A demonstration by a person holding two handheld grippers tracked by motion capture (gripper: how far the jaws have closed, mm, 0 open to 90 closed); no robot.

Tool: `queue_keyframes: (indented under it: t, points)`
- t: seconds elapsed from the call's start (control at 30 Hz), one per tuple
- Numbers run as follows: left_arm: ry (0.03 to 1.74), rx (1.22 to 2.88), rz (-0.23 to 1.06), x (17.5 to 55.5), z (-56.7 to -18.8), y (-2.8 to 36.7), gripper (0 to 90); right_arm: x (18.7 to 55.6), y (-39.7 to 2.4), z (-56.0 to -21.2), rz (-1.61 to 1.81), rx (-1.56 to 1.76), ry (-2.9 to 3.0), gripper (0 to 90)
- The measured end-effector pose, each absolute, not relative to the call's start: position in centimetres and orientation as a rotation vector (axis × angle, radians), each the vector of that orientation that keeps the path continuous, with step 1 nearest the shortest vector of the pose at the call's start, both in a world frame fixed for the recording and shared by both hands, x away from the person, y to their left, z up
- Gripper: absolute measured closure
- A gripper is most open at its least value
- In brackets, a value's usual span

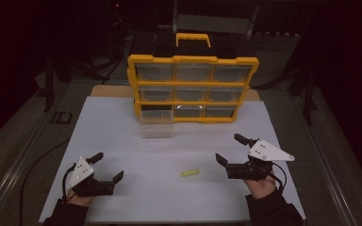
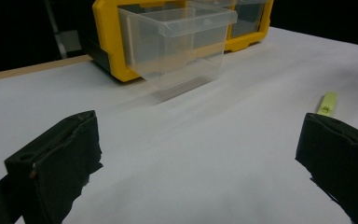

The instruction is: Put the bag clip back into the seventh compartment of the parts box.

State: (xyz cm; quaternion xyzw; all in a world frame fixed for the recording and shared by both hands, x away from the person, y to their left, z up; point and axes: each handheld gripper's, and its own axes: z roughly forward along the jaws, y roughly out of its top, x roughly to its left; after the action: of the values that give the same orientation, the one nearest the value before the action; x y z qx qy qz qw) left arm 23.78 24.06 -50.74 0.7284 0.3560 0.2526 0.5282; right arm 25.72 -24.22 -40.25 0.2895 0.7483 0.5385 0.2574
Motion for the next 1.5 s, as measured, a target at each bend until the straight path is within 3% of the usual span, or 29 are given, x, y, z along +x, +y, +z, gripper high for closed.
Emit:
queue_keyframes:
  t: [0.23, 0.33, 0.43, 0.5, 0.73, 0.97, 1.0, 1.03, 1.17, 1.5]
  points:
    - [0.845, 1.725, 0.601, 23.7, -50.5, 24.0, 0.0, 27.3, -22.5, -39.8, 1.468, 0.746, 2.101, 10.6]
    - [0.842, 1.723, 0.598, 23.7, -50.5, 24.0, 0.0, 28.1, -21.7, -40.1, 1.451, 0.727, 2.132, 14.7]
    - [0.842, 1.722, 0.598, 23.7, -50.5, 24.0, 0.0, 28.8, -20.8, -41.0, 1.405, 0.722, 2.186, 22.0]
    - [0.841, 1.722, 0.597, 23.7, -50.5, 24.0, 0.1, 29.4, -20.1, -42.2, 1.390, 0.729, 2.248, 35.2]
    - [0.838, 1.716, 0.592, 23.7, -50.5, 24.0, 0.1, 30.8, -19.1, -45.3, 1.369, 0.761, 2.364, 53.5]
    - [0.837, 1.713, 0.590, 23.7, -50.5, 24.1, 0.0, 31.6, -18.5, -47.5, 1.311, 0.813, 2.441, 62.6]
    - [0.837, 1.712, 0.590, 23.7, -50.5, 24.1, 0.1, 31.7, -18.2, -48.2, 1.257, 0.852, 2.443, 72.3]
    - [0.837, 1.713, 0.590, 23.7, -50.5, 24.1, 0.1, 31.7, -18.2, -48.2, 1.257, 0.852, 2.443, 72.3]
    - [0.839, 1.715, 0.589, 23.7, -50.5, 24.0, 0.1, 32.1, -17.9, -49.4, 1.173, 0.885, 2.489, 89.5]
    - [0.835, 1.713, 0.592, 23.7, -50.5, 24.1, 0.0, 32.1, -17.0, -51.1, 1.051, 0.831, 2.607, 90.0]
